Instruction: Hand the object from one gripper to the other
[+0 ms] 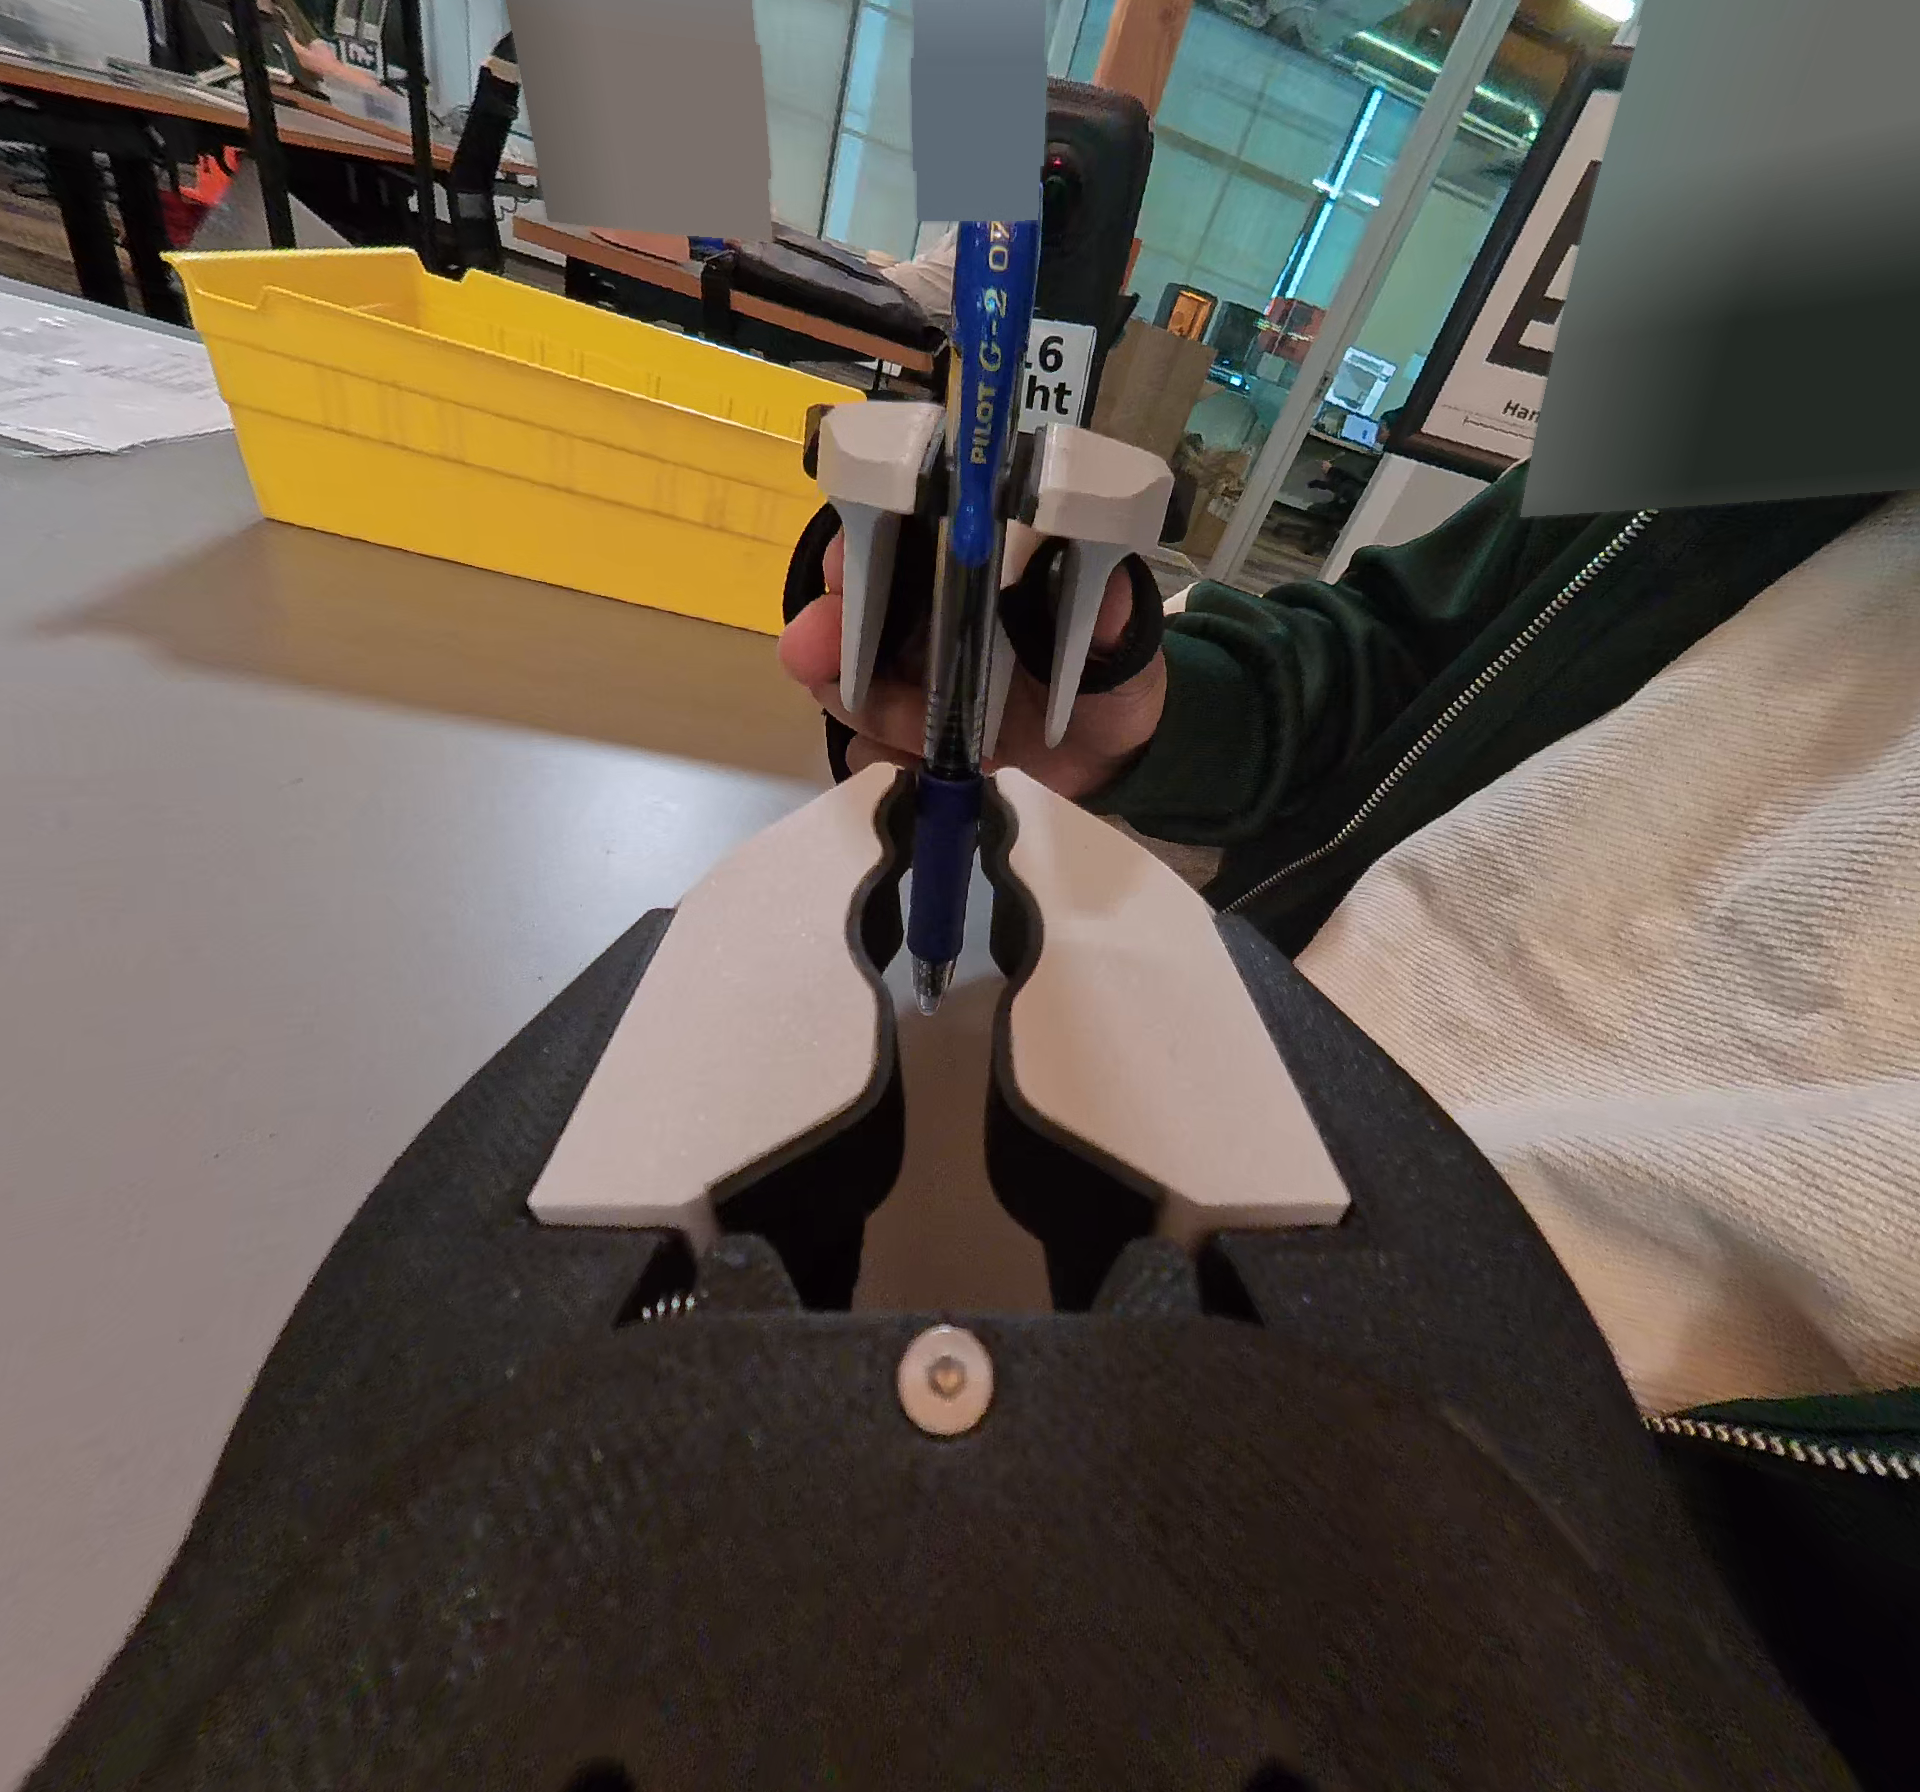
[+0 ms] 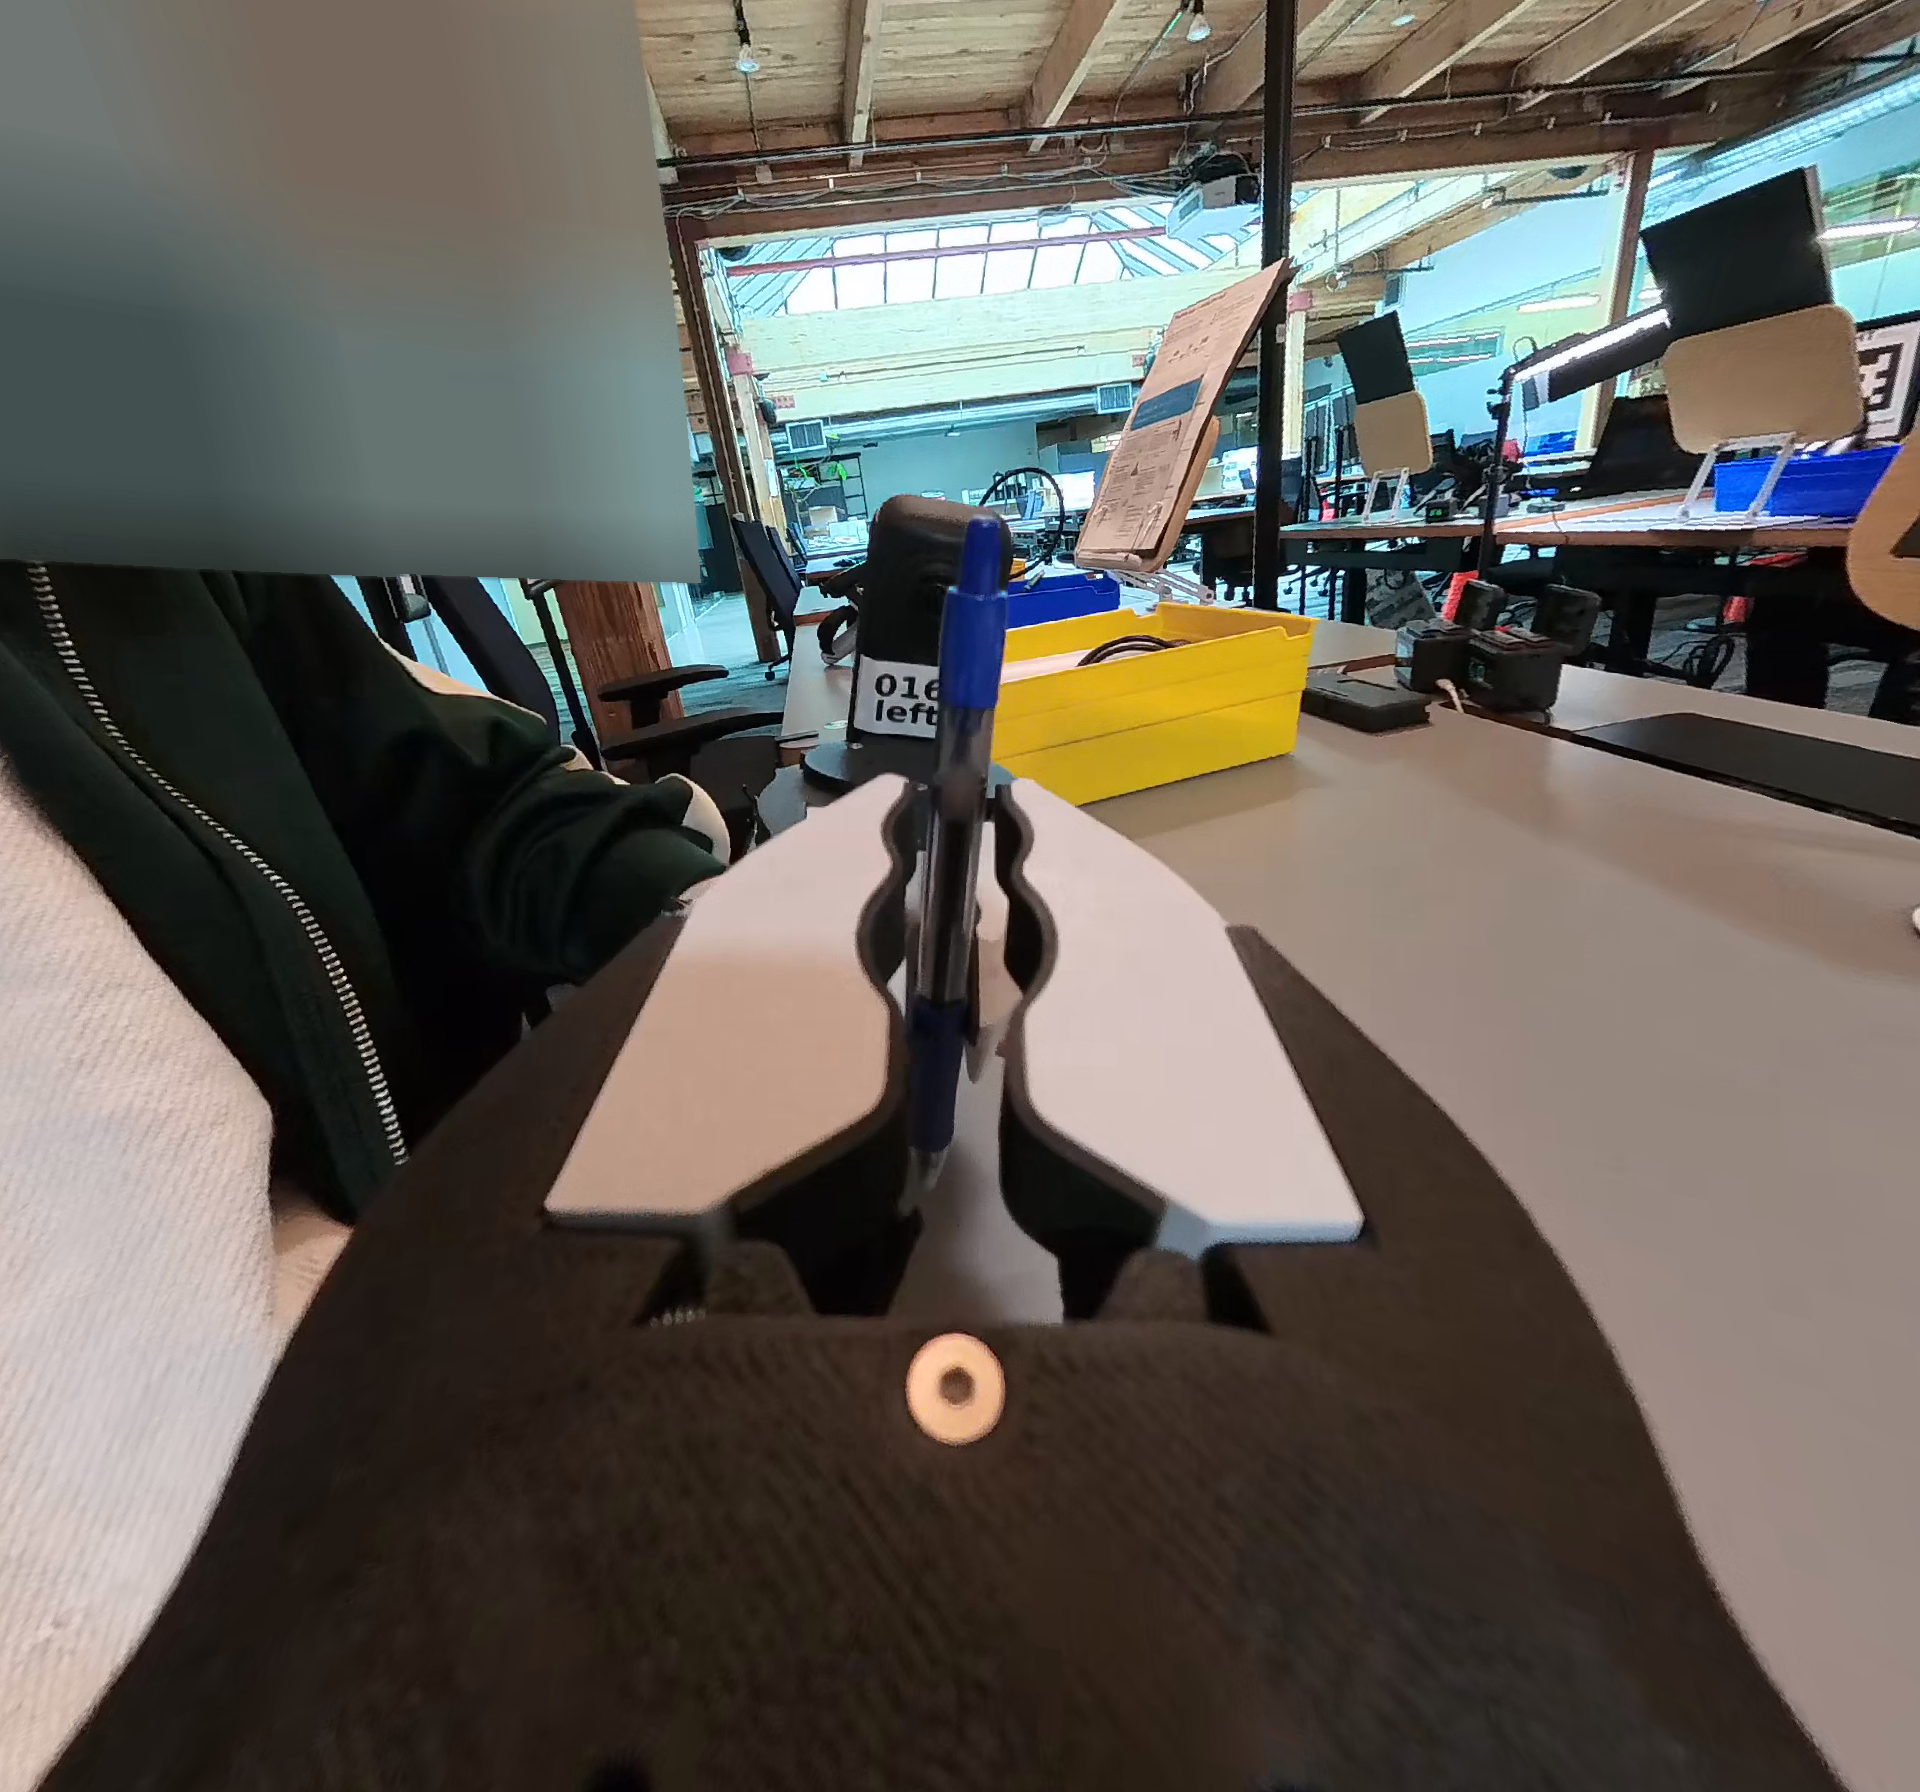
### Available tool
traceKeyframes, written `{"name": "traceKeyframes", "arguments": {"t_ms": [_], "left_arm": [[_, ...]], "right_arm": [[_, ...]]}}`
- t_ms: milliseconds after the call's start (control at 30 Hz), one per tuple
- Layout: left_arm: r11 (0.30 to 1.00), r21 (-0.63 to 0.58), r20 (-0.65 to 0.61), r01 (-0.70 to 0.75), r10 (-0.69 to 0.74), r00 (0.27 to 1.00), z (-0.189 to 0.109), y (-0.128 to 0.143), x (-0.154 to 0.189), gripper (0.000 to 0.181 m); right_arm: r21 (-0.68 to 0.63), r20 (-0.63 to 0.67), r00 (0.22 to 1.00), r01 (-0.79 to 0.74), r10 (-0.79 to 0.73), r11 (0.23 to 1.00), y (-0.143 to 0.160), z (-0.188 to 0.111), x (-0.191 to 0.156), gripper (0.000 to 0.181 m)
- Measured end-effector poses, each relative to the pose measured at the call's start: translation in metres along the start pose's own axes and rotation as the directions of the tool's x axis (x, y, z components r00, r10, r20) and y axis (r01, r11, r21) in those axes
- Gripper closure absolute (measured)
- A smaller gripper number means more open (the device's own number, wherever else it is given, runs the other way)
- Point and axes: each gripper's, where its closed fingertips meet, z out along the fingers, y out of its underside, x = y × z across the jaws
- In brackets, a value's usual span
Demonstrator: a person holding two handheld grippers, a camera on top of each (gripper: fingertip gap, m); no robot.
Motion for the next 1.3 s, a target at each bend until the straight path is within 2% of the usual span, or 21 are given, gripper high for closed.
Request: {"name": "traceKeyframes", "arguments": {"t_ms": [500,700,933,1033,1200,1300], "left_arm": [[1.0,0.007,-0.012,0.028,-0.028,1.0,0.001,0.001,0.001,0.169],[0.998,0.024,-0.001,0.06,-0.06,0.998,0.002,0.0,-0.003,0.152],[0.996,0.049,0.003,0.071,-0.071,0.997,-0.001,-0.004,-0.005,0.148],[0.994,0.087,0.016,0.065,-0.067,0.998,-0.006,-0.012,-0.007,0.147],[0.973,0.23,0.075,0.017,-0.035,0.997,-0.025,-0.048,-0.006,0.149],[0.966,0.26,0.097,-0.017,-0.008,0.995,-0.032,-0.062,-0.001,0.153]], "right_arm": [[-0.005,-0.002,1.0,0.018,-0.018,1.0,-0.002,0.0,-0.002,0.171],[0.005,-0.008,1.0,0.016,-0.016,1.0,-0.003,-0.002,-0.001,0.172],[0.004,-0.012,1.0,0.0,0.0,1.0,-0.002,-0.004,0.001,0.172],[-0.01,-0.011,1.0,-0.005,0.005,1.0,0.0,-0.002,0.001,0.171],[-0.059,-0.007,0.999,-0.044,0.044,0.997,0.014,0.004,-0.001,0.171],[-0.086,0.01,0.999,-0.052,0.053,0.995,0.02,0.009,-0.005,0.171]]}}
